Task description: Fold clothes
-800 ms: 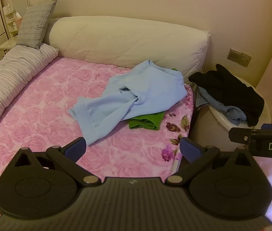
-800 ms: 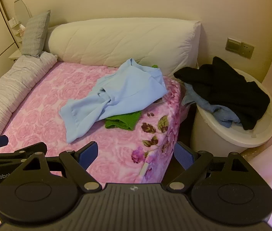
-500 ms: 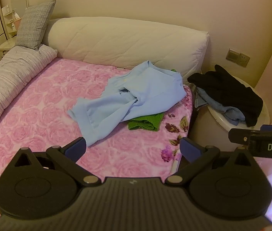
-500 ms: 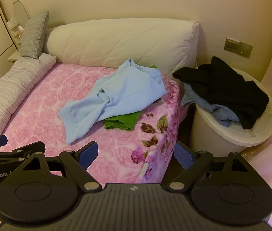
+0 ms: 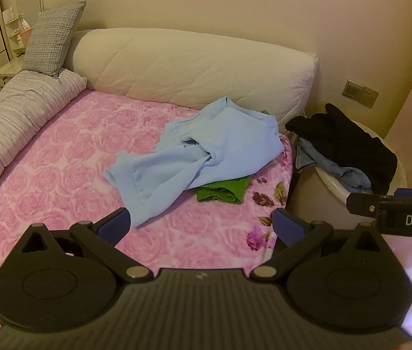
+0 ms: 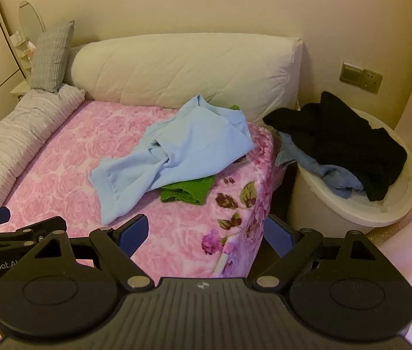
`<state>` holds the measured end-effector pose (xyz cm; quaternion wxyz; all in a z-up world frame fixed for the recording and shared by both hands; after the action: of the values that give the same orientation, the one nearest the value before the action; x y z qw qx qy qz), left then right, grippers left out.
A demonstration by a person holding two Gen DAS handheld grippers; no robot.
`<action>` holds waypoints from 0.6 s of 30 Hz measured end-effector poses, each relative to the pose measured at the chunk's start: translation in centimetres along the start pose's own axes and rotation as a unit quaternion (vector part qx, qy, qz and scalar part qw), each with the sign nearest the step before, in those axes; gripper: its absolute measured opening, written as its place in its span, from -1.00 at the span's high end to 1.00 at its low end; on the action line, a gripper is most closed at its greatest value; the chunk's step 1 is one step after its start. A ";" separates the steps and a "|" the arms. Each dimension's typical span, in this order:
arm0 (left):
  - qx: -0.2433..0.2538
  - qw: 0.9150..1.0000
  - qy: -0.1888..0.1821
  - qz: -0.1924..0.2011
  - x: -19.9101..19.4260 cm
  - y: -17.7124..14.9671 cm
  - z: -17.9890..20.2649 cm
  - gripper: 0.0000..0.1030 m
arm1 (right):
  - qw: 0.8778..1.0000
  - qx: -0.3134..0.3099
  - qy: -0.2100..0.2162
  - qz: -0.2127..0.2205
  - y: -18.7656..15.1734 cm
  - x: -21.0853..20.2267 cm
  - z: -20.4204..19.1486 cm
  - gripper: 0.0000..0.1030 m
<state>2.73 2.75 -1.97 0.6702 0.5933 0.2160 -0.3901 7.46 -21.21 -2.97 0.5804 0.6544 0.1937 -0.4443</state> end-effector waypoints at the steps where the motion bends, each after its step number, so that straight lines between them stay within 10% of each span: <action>1: 0.000 1.000 -0.001 0.000 0.0 0.0 -0.1 -0.99 | 1.000 0.000 -0.001 0.001 0.1 0.1 -0.1 -0.72; 18: -0.017 1.000 -0.007 -0.011 0.2 -0.8 -3.8 -0.99 | 1.000 -0.003 -0.015 -0.005 0.7 1.1 -2.4 -0.73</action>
<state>2.90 6.31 -3.42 0.6775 0.5767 0.2243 -0.3977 9.43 -19.47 -3.57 0.5829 0.6453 0.1891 -0.4561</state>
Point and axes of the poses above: each gripper's, at about its wrist camera, not at the fingertips, and x roughly the way its jaws point, z to its right, y to its top, the point moved 3 cm from there along x, roughly the way its jaws point, and after that the axes turned 15 degrees about -y, right-handed, at the moved point
